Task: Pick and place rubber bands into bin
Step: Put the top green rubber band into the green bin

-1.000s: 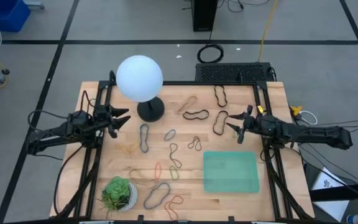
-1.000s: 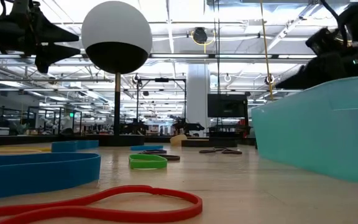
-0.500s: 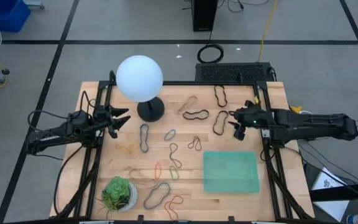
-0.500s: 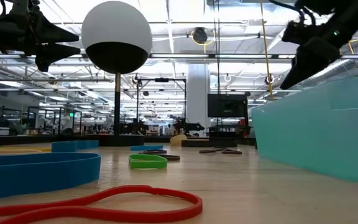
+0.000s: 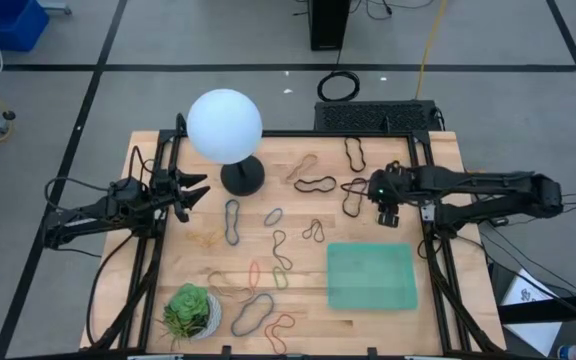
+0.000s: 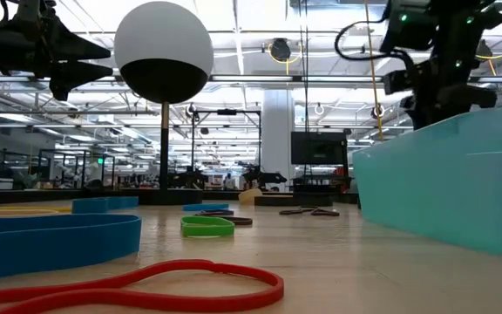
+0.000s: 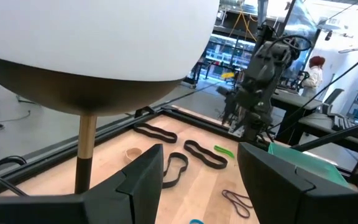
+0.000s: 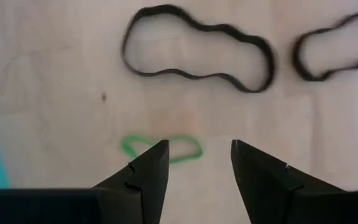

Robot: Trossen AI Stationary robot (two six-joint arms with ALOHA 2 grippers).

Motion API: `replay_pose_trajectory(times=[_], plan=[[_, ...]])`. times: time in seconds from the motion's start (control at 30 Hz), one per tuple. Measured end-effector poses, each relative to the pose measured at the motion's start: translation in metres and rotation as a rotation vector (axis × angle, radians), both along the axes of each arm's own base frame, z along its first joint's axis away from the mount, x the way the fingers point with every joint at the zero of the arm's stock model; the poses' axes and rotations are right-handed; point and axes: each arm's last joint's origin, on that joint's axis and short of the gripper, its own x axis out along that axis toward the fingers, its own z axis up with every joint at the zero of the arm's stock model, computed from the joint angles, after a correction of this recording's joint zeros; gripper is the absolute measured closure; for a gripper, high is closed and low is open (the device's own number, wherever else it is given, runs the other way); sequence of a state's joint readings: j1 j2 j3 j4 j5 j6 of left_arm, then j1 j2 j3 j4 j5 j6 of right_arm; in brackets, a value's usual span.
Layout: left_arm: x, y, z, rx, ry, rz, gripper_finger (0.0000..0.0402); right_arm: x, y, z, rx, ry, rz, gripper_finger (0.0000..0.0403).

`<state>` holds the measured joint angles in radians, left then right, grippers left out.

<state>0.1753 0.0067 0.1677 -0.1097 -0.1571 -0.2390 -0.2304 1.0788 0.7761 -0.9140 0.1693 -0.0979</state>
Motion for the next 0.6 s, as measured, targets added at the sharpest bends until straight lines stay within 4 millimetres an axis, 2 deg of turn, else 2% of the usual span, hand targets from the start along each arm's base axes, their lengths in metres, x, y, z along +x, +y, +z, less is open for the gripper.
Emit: replay_pose_trajectory(times=[0.27, 0.6], plan=[[0.000, 0.000, 0.000, 0.000, 0.000, 0.000, 0.0190, 0.009, -0.016, -0.016, -0.003, 0.104, 0.107, 0.0236], [0.000, 0.000, 0.000, 0.000, 0.000, 0.000, 0.0190, 0.006, -0.021, -0.053, 0.018, 0.218, 0.199, 0.0236]])
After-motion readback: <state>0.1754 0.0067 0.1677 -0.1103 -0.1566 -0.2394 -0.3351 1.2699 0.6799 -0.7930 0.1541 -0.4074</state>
